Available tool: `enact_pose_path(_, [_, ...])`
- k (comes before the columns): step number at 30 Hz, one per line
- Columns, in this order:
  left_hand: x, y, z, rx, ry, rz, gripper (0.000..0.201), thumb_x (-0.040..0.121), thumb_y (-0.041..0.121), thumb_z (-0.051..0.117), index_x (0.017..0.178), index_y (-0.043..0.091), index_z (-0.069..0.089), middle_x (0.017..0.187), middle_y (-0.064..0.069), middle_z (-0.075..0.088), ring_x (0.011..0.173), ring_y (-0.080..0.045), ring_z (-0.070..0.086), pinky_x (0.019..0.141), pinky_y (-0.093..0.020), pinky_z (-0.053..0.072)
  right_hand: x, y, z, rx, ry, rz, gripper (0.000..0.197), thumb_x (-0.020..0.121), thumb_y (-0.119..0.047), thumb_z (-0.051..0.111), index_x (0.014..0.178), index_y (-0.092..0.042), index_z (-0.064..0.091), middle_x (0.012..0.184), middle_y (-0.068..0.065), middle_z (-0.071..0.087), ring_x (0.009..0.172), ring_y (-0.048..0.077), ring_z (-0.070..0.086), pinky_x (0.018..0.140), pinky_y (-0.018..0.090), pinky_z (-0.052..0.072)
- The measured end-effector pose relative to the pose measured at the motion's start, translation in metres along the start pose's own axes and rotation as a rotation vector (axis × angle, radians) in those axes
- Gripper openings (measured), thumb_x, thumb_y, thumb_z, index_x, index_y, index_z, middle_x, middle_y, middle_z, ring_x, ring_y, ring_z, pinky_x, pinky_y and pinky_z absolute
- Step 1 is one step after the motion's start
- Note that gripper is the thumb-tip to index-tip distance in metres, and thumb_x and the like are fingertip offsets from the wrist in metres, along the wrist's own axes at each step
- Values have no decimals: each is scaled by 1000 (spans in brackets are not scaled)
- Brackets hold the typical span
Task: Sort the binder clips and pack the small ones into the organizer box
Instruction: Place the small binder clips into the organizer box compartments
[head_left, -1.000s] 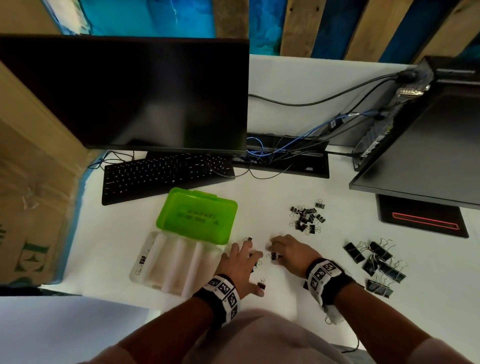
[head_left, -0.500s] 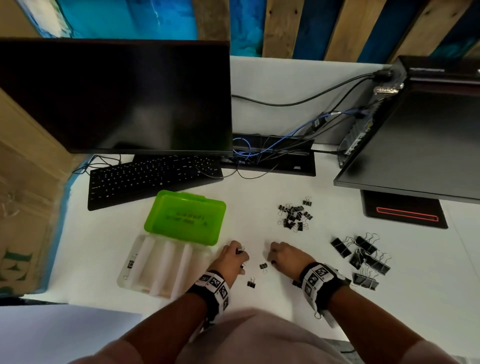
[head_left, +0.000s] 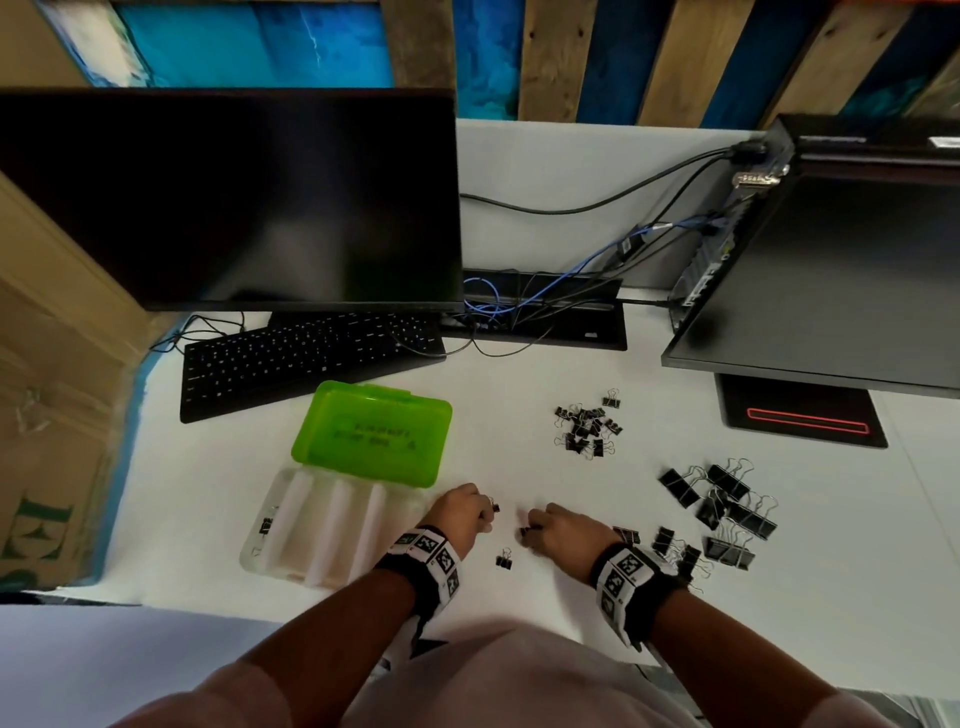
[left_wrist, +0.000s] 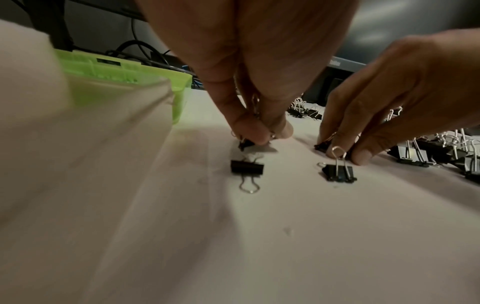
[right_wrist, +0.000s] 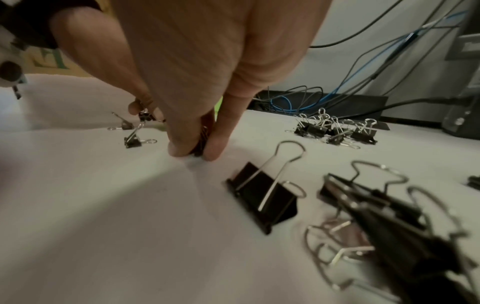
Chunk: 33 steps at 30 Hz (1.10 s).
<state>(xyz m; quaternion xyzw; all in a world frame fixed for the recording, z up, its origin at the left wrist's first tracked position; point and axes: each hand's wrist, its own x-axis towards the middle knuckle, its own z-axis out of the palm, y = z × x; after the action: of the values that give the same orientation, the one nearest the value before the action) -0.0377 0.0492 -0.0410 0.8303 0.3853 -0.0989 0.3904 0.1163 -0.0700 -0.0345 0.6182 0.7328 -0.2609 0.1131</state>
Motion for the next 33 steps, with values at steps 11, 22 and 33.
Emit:
enact_pose_path(11, [-15,20,-23,-126,128,52,12,81,9,67,90,4,71,100,-15,65,92,-25,61,72,-12,35,18,13,-30,278,158,170,20,86,-22,57,103,-15,64,108,4,61,96,27,60,82,33,46])
enact_pose_path(22, [-46,-6,-77,-253,373,55,9,78,9,70,86,4,71,91,-16,67,83,-25,62,74,-19,42,56,0,-32,63,-24,167,29,86,-9,45,109,-12,62,113,11,54,98,33,59,82,37,46])
enact_pose_path(33, [-97,-85,-132,-439,678,-183,0,79,10,71,79,10,71,82,-8,68,54,-29,62,56,-29,55,110,-45,-124,410,369,123,11,74,-13,72,85,-17,75,94,5,72,87,24,66,82,34,51])
